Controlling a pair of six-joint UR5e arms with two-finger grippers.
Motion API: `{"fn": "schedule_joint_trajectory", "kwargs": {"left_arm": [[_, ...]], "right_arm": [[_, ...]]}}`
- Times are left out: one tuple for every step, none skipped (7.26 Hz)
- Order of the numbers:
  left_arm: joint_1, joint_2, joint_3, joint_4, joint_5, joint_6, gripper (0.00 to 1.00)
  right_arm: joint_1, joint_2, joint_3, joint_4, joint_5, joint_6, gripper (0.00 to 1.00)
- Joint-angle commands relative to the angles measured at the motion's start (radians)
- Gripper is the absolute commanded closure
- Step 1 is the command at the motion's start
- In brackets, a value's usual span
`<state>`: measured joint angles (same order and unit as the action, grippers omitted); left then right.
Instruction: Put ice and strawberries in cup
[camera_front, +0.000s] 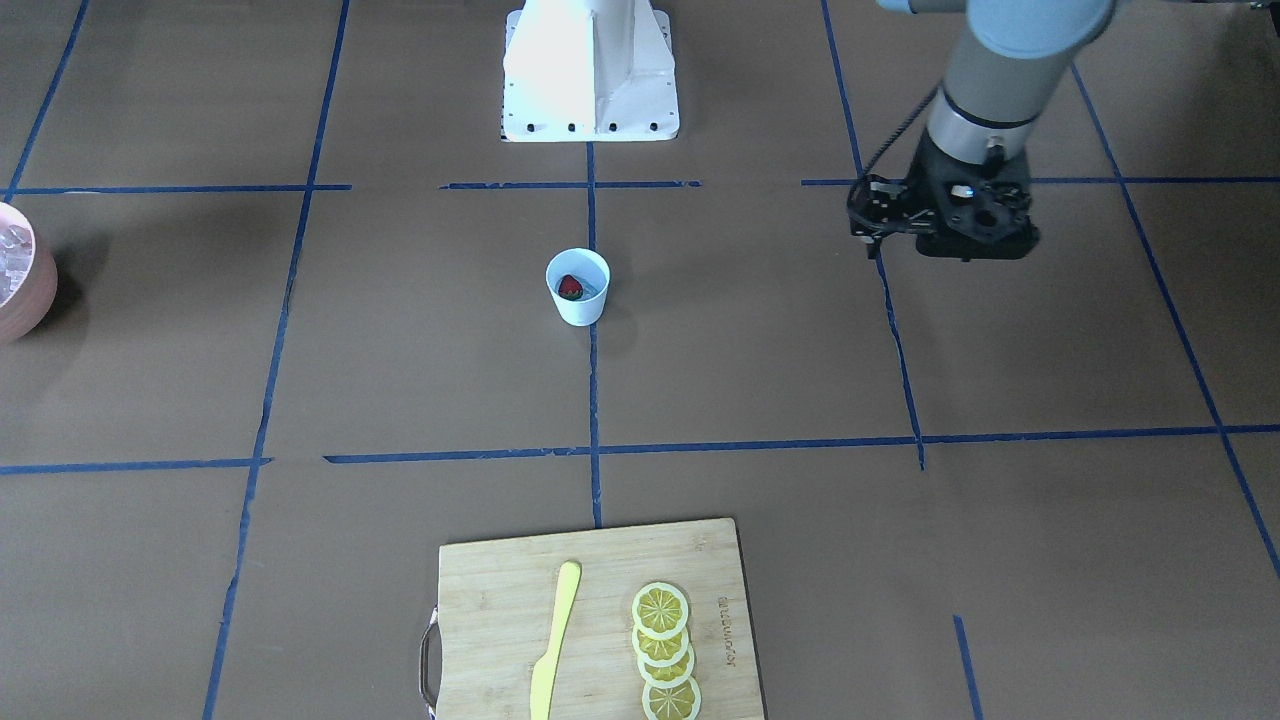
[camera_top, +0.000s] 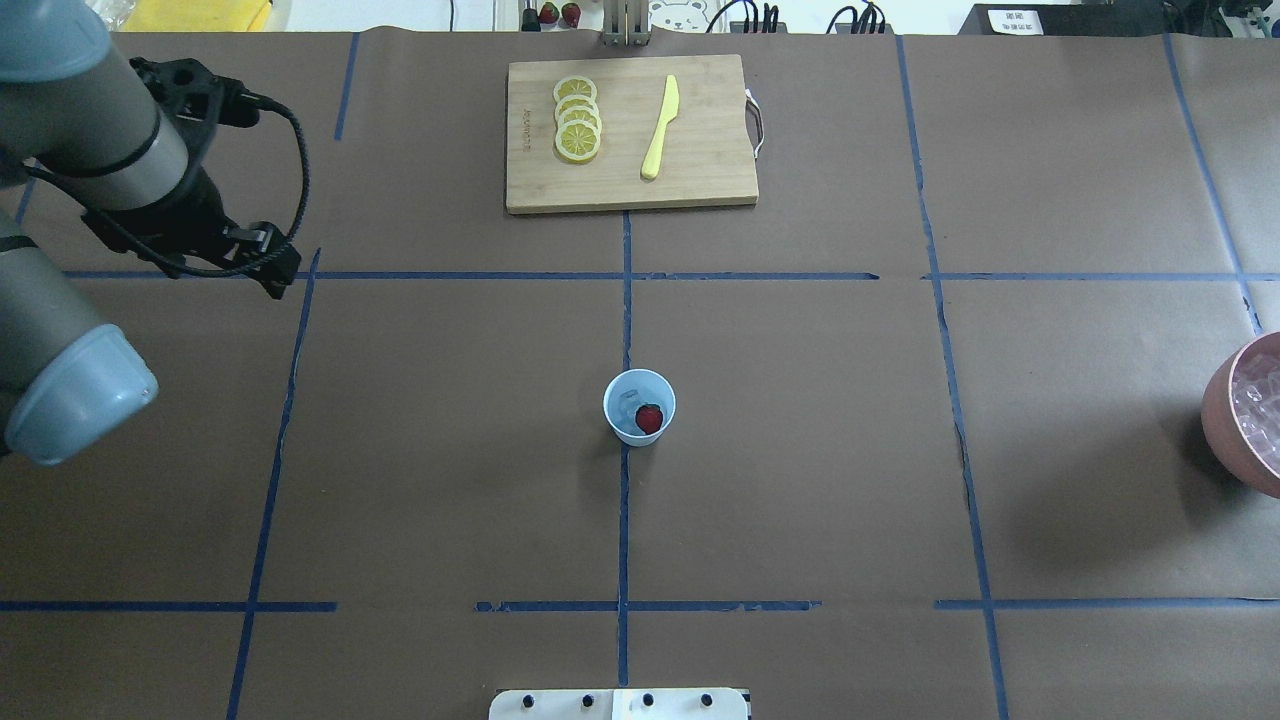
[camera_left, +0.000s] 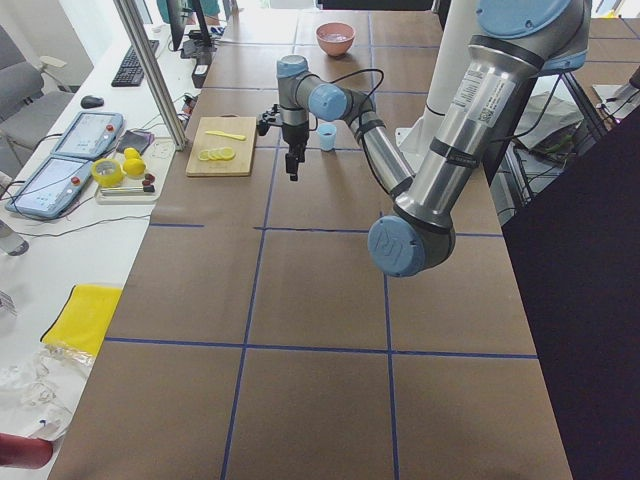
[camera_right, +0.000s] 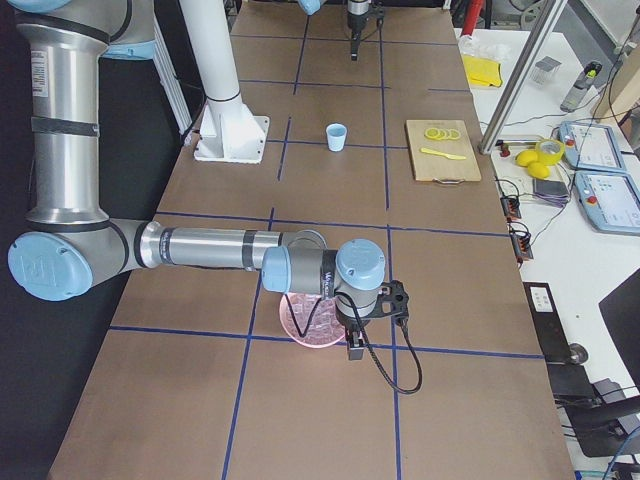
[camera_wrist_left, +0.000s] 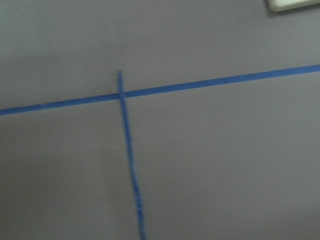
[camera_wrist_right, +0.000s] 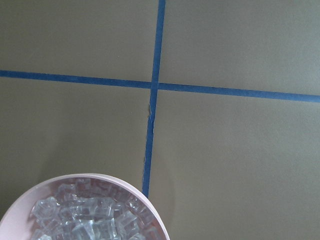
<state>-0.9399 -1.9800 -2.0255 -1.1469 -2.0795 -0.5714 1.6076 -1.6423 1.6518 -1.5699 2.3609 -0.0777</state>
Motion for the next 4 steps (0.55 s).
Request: {"fn": "schedule_joint_trajectory", "kwargs": {"left_arm": [[-0.182,0.093,0.010,0.048,-0.095,0.280,0.00],[-0.257,0.165,0.011,0.049,-0.170,0.389,0.00],[-0.317,0.253,0.011,0.044,-0.189,0.491,0.00],[-0.374,0.318,0.037,0.036,-0.252,0.569,0.00]], "right_arm": [[0.000,-0.001,0.000,0.002,0.026,0.012,0.01],[0.000,-0.001,-0.001,0.002,0.028,0.012,0.01],[0.000,0.001,0.000,0.002,0.028,0.012,0.01],[0.000,0.005,0.000,0.002,0.026,0.012,0.01]]}}
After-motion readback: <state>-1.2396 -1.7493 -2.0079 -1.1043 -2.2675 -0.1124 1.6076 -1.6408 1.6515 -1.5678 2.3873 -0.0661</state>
